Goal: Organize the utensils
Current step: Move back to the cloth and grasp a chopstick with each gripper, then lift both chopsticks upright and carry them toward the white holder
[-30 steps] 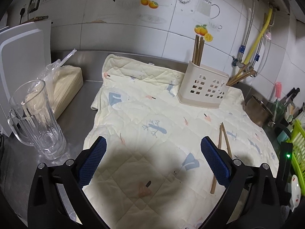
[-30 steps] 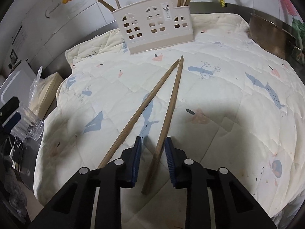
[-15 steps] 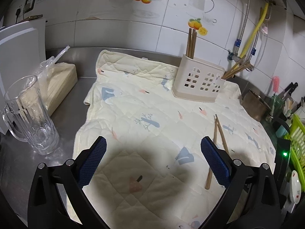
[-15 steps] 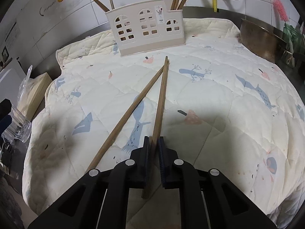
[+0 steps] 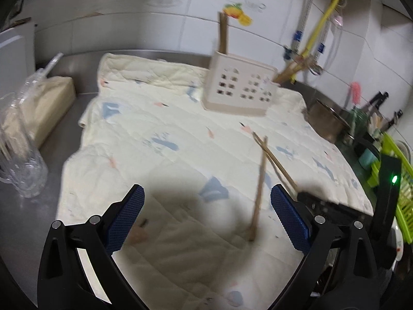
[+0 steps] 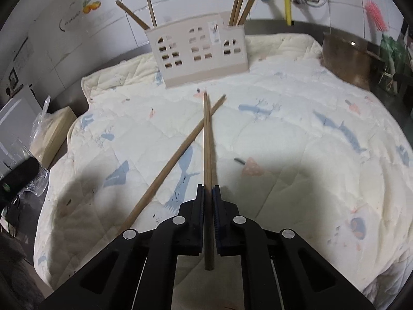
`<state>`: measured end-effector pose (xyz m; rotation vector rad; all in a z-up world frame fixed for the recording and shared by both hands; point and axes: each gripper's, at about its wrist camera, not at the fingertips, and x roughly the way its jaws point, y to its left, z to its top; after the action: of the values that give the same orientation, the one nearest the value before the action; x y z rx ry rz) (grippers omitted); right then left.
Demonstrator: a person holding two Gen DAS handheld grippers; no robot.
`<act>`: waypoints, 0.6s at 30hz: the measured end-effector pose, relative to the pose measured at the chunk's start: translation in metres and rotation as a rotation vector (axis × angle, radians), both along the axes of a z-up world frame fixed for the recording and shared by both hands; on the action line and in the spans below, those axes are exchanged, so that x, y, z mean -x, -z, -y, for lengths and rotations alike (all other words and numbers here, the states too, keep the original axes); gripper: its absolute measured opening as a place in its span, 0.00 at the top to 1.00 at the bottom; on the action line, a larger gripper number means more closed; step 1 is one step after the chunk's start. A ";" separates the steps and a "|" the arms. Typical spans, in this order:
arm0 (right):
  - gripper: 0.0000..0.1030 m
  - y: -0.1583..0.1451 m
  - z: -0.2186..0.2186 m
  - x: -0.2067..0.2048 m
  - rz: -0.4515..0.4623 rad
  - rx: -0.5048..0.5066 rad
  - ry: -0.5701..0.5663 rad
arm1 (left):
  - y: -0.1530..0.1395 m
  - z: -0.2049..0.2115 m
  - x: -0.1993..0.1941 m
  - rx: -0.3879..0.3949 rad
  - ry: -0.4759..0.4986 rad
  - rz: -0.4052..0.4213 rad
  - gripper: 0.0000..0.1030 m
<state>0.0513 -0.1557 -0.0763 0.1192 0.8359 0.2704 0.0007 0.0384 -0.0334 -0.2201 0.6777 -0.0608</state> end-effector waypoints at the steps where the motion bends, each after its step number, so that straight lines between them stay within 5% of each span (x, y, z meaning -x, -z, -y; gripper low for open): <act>1: 0.94 -0.004 0.003 0.002 0.013 -0.004 -0.003 | 0.002 0.004 -0.001 -0.002 0.013 -0.004 0.12; 10: 0.94 -0.044 0.026 0.008 0.131 -0.039 -0.024 | 0.033 0.049 -0.018 -0.009 0.170 -0.080 0.46; 18: 0.94 -0.091 0.045 0.004 0.263 -0.058 -0.046 | 0.052 0.065 -0.043 -0.022 0.209 -0.148 0.76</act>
<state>0.0474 -0.2004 0.0150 0.1164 0.5703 0.3455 0.0436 -0.0264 -0.0856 -0.1329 0.8474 -0.2392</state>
